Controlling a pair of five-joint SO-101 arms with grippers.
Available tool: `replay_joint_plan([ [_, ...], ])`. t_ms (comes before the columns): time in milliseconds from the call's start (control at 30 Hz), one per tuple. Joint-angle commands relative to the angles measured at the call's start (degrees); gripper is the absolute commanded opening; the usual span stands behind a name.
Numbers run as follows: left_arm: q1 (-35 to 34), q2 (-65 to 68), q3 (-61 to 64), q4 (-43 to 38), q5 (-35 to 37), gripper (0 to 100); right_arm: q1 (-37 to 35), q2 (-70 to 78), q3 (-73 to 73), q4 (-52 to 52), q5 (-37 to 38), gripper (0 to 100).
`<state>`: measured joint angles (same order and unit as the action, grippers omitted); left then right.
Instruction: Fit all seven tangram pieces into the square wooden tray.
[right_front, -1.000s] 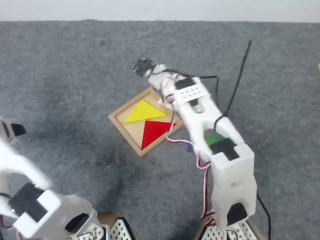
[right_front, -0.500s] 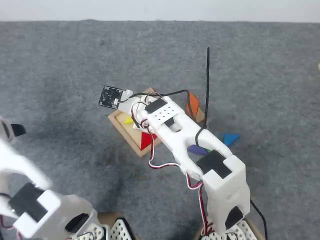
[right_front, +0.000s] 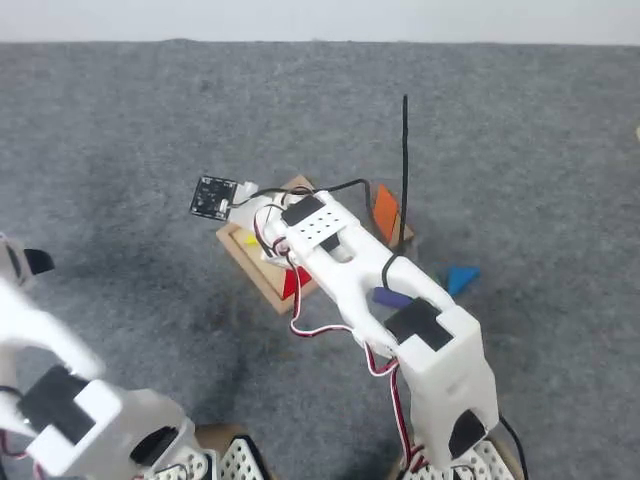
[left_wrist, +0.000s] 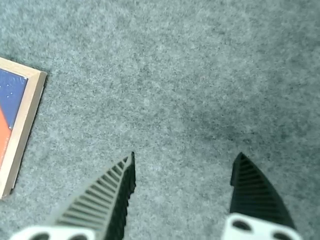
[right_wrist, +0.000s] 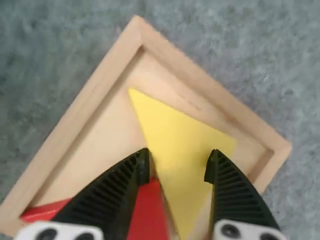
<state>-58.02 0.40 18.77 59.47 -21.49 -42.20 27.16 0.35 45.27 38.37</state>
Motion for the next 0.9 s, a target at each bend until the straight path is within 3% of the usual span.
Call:
replay_joint_plan([
  [0, -0.18, -0.35, -0.40, -0.97, -0.62, 30, 1.45, 1.54, -2.99, -2.07, -0.18, 20.2],
  [400, 0.18, -0.35, -0.40, -0.97, -0.62, 30, 12.88, 17.19, -32.70, 8.13, -3.87, 19.9],
  [867, 0.18, -0.35, -0.40, -1.23, -0.70, 30, 21.58, 12.26, -35.87, 8.57, -6.59, 19.9],
])
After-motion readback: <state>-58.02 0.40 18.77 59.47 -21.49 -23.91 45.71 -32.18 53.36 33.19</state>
